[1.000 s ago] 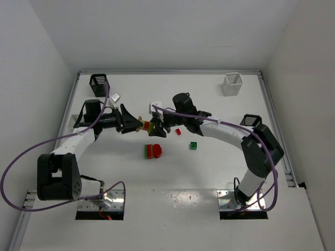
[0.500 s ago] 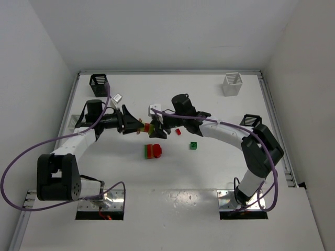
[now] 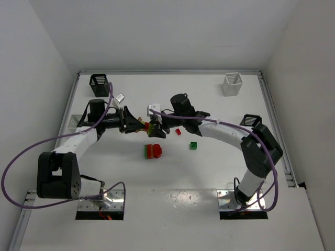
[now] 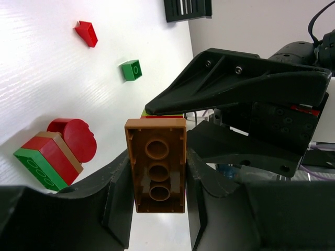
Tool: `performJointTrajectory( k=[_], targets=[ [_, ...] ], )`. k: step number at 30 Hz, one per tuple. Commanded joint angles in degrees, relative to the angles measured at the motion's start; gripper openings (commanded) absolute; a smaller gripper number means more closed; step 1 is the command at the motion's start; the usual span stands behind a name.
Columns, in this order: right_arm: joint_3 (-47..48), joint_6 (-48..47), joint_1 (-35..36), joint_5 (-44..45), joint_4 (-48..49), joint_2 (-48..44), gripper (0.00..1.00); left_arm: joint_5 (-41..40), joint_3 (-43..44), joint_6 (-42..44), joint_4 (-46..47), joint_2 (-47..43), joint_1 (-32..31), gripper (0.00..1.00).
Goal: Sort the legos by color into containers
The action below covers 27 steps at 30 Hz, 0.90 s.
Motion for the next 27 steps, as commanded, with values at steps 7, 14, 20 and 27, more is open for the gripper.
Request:
performJointTrajectory(
  k=[7,14,20,27],
  targets=[
    [1.39,-0.85,1.33,-0.56,4.02,-0.11,0.03,0.91,0.81,0.17,4.13,0.08,-1.12,0.03],
    [-4.06,-2.43,-0.51,1.12,3.31,-2.04,0.0,0.91,1.33,0.17,4.66,-1.5,5.03,0.0],
    [-7.93,-3.75,-3.05,3.66,2.08,-3.18,0.0,1.97,0.72,0.17,4.66,-3.42,7.49,0.0],
    [-6.19,-5.06,-7.28,5.43,-2.47,1.46,0.0,1.44,0.1,0.69,4.66,-3.96,8.11,0.0]
  ],
)
